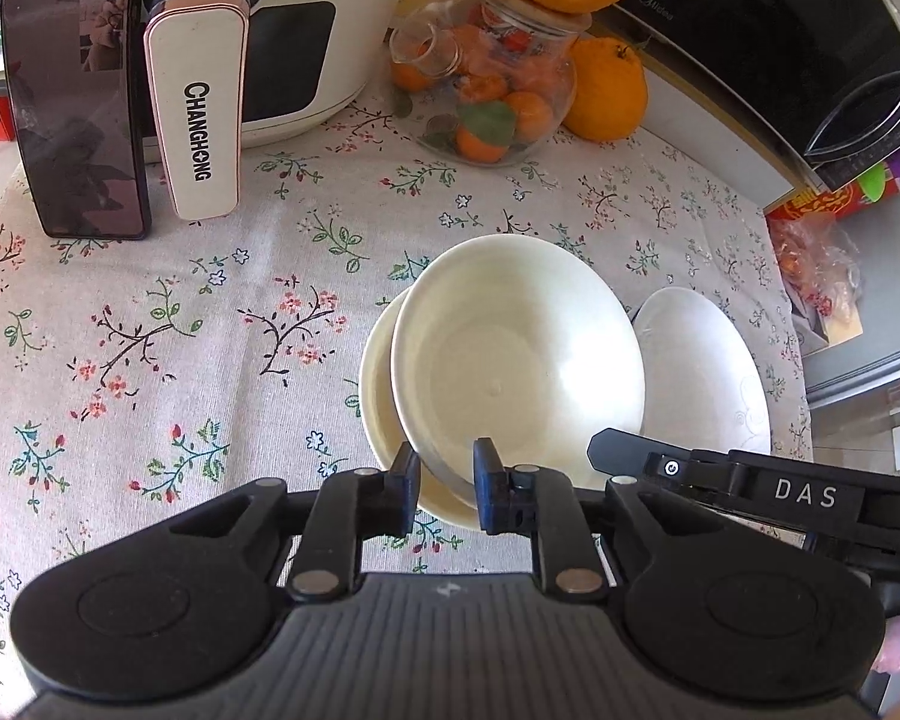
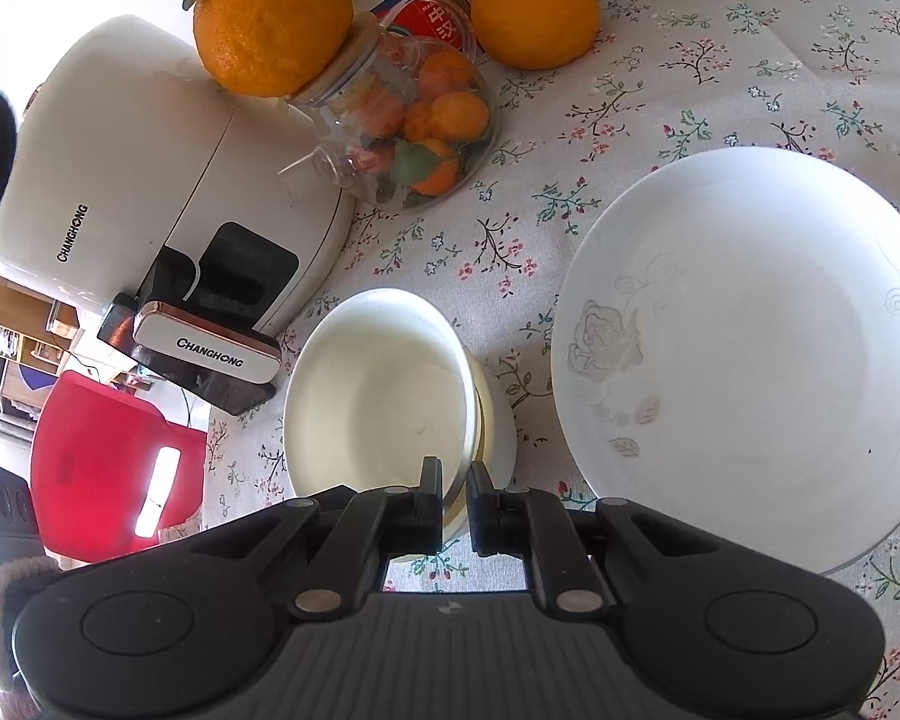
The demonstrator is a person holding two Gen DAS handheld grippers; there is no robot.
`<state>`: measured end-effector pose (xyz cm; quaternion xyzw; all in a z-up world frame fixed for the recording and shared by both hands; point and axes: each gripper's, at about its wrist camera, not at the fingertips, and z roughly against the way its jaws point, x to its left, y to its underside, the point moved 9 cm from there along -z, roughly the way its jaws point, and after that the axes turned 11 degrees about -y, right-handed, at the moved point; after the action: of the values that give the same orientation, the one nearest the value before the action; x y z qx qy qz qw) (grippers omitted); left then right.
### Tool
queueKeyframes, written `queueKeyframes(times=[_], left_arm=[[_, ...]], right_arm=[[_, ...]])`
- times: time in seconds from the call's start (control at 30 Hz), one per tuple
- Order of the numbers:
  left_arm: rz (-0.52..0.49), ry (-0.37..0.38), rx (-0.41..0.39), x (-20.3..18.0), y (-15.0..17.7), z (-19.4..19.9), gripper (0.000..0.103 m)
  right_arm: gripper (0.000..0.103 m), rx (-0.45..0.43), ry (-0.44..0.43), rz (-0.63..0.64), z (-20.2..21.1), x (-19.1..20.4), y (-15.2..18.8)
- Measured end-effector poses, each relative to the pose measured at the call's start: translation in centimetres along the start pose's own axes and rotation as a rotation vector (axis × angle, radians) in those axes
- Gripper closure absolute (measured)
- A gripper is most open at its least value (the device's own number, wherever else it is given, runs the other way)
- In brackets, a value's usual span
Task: Organize plates and bowls
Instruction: 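Lower the bowl into the bowl stack and open both grippers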
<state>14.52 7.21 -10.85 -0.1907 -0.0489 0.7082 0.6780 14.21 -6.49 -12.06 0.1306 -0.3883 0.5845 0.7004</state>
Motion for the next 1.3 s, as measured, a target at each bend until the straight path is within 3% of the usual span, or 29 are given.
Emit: queueKeyframes(times=[0.33,0.5,0.73,0.8,0.9,1.23,1.3], left_arm=[[-0.037,-0.064,-0.061,0.6,-0.8,0.2,0.086],[-0.045,-0.105,-0.130,1.2,-1.8,0.7,0.086],[0.006,-0.071,-0.117,1.7,-2.6,-0.4,0.088],[0.008,-0.076,-0.117,1.9,-2.6,-0.5,0.088],[0.010,-0.077,-0.116,2.1,-2.7,-0.6,0.091],[-0.022,-0.119,-0.155,1.9,-3.2,-0.3,0.093],[-0.020,-0.130,-0.170,1.8,-3.4,0.0,0.091]], right_arm=[[0.099,0.014,0.008,-0.015,-0.1,-0.8,-0.1],[0.101,0.021,0.008,-0.018,-0.2,-0.9,0.0],[0.101,0.015,0.013,0.016,-0.4,-0.9,-0.2],[0.092,0.023,0.009,0.019,-0.4,-0.9,-0.2],[0.089,0.024,0.003,0.007,-0.1,-1.0,-0.3],[0.089,0.017,0.005,0.022,0.0,-0.9,-0.4],[0.080,0.015,-0.001,0.040,0.3,-0.6,-0.6]])
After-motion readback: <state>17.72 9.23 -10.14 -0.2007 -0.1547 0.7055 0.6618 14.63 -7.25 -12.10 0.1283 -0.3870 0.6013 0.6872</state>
